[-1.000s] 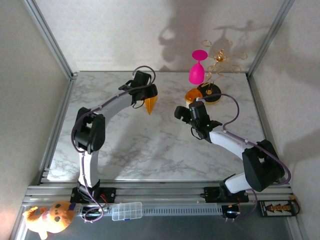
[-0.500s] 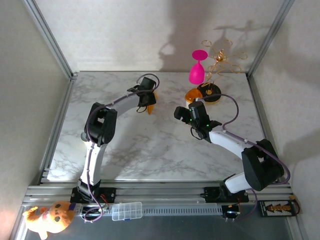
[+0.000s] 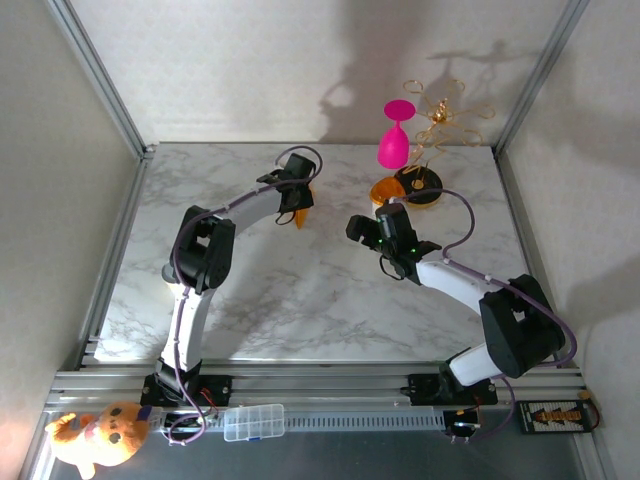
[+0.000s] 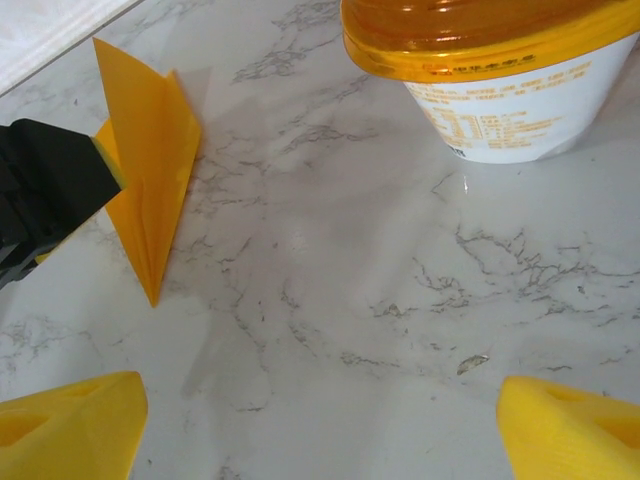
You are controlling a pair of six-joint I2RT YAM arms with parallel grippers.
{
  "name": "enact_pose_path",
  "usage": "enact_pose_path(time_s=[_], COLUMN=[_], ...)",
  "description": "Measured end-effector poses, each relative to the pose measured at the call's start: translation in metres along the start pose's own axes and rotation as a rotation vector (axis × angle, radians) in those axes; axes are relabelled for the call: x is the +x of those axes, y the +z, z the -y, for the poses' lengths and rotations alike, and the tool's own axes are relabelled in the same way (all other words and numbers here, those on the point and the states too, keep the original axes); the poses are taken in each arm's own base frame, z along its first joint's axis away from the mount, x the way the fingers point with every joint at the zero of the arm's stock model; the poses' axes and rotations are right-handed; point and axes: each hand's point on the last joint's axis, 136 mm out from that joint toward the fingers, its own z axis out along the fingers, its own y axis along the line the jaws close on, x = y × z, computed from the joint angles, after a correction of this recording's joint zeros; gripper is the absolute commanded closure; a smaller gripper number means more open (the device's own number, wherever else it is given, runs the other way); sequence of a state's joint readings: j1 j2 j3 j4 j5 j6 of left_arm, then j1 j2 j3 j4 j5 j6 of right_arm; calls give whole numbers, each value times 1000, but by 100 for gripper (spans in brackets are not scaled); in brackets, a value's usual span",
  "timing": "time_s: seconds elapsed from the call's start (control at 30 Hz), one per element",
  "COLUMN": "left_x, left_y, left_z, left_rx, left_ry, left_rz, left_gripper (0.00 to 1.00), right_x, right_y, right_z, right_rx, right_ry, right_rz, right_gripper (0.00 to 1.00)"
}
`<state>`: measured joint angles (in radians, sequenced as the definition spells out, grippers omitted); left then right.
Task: Fold a paper plane with a square sheet of paper (pick it up from the middle)
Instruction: Move the paper plane to the top-center of the table.
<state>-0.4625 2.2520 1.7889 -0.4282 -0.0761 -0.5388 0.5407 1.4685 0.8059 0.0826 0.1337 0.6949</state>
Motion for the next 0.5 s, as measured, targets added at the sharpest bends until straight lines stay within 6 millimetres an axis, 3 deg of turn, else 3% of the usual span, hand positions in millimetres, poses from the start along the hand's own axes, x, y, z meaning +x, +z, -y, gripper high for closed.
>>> enact_pose_path(time_s=[0.27, 0.5], left_x=[-6, 10], left_y=[10, 29], left_z=[7, 0], left_rx=[4, -33], left_ry=[11, 30], left_rz=[2, -44], left_gripper=[56, 54], right_x=[0, 0], right_y=[0, 0], right_z=[0, -1], right_rx=[-1, -4], right_ry=[1, 1], right_rz=[1, -1], right_gripper=[10, 10])
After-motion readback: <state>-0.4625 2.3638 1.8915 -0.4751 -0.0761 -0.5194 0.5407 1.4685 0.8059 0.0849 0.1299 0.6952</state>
